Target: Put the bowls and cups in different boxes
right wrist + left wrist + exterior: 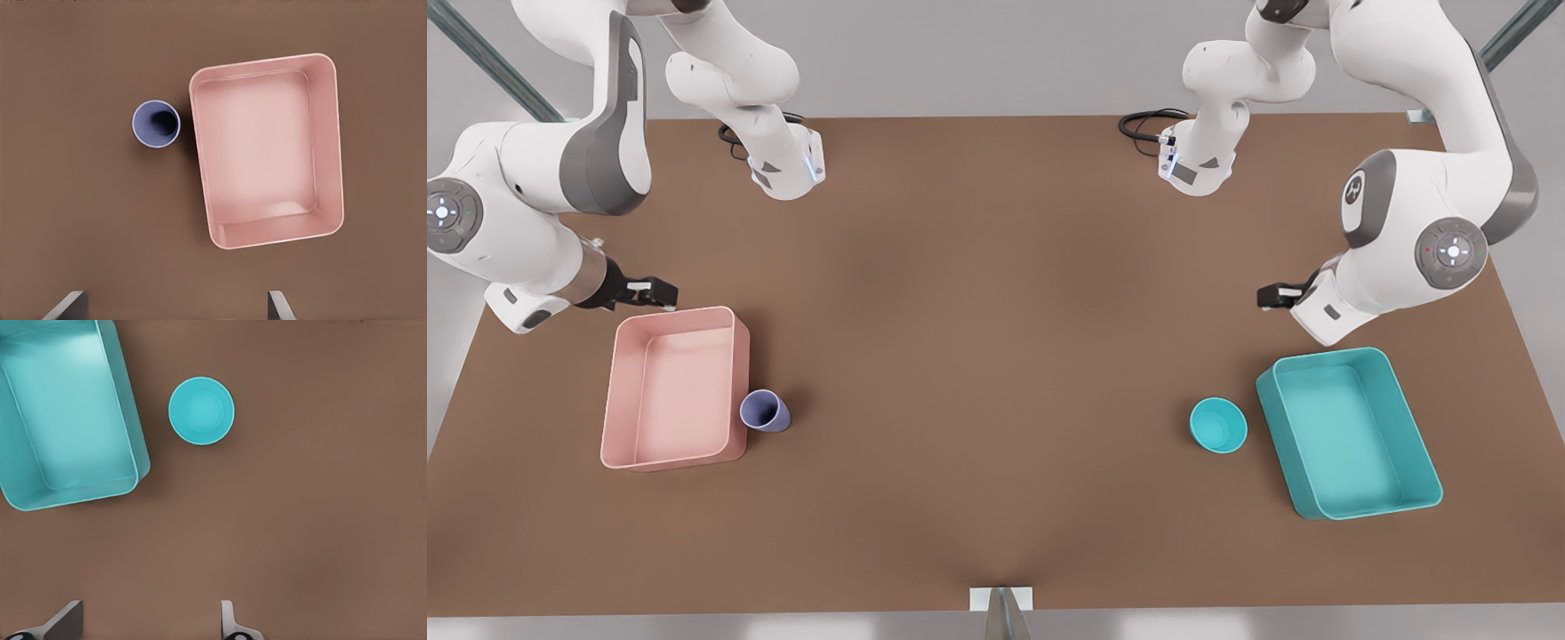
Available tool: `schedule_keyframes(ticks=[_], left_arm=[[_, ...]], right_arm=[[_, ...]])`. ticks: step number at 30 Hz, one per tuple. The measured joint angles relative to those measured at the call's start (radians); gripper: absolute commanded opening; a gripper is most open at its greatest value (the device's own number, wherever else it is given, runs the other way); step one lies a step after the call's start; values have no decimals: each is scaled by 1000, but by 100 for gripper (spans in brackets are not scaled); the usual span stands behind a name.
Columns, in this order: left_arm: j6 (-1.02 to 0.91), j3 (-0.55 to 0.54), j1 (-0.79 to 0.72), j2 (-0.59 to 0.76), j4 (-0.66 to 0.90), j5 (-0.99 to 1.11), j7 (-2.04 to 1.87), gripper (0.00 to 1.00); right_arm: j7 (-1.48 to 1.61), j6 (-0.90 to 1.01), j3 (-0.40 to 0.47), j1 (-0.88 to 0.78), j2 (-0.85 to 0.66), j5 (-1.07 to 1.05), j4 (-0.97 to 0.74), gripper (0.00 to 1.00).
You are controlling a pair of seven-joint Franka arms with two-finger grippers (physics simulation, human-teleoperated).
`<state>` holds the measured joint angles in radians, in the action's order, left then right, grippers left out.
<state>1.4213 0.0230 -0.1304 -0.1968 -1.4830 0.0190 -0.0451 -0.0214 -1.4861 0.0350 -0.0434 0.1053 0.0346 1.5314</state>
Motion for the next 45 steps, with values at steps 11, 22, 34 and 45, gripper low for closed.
schedule_keyframes(ticks=[11, 22, 34, 45], left_arm=[[422, -92, -99, -397, -118, 220, -5, 100], [751, -72, -92, -466, -210, 275, -5, 100], [804, -51, -91, -510, -203, 319, -44, 21], [406, 20, -74, -423, 231, 286, -54, 21]], right_arm=[[-9, -209, 0, -133, 309, -1, 57, 100], [-34, -709, 0, -134, 327, -2, 327, 100], [-55, -850, 0, -144, 415, 0, 307, 100], [-64, -855, 0, -143, 432, -2, 321, 21]])
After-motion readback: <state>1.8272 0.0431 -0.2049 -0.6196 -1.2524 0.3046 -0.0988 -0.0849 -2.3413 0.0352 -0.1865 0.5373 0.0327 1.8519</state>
